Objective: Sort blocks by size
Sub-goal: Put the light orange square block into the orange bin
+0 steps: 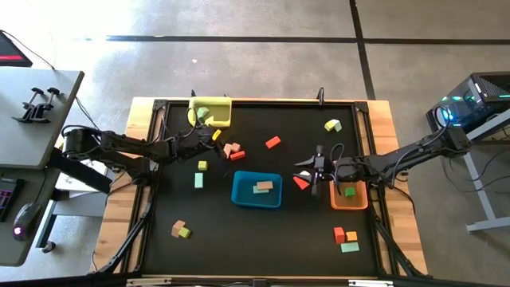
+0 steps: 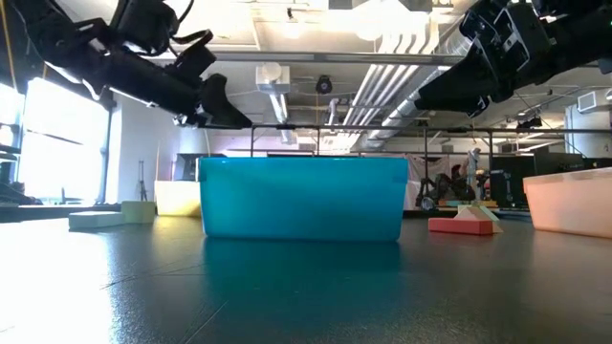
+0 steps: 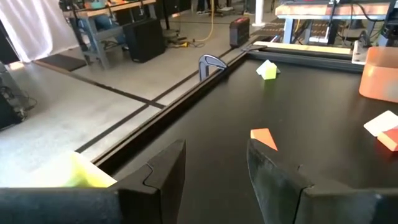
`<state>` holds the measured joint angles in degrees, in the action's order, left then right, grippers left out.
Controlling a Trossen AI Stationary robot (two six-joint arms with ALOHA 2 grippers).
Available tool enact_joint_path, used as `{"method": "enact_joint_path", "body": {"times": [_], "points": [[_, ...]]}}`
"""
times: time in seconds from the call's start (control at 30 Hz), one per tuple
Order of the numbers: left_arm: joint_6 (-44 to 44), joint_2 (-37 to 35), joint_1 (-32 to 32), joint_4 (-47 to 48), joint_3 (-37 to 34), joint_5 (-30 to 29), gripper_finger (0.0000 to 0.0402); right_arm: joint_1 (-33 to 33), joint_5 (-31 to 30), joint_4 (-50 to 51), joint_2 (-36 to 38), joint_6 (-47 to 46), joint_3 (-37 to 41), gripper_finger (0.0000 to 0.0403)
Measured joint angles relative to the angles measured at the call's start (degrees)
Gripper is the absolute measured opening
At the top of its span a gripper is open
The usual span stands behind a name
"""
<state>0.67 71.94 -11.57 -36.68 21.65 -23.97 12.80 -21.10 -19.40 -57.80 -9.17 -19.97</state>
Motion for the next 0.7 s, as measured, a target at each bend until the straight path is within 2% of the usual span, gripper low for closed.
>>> {"method": "enact_joint_path", "body": {"times": [0.7], "points": [[-0.02,0.0,0.0,1.3,0.0,0.02,0.0156,0.0,0.0,-1.46,0.0,0.13,0.0,0.0162]]}}
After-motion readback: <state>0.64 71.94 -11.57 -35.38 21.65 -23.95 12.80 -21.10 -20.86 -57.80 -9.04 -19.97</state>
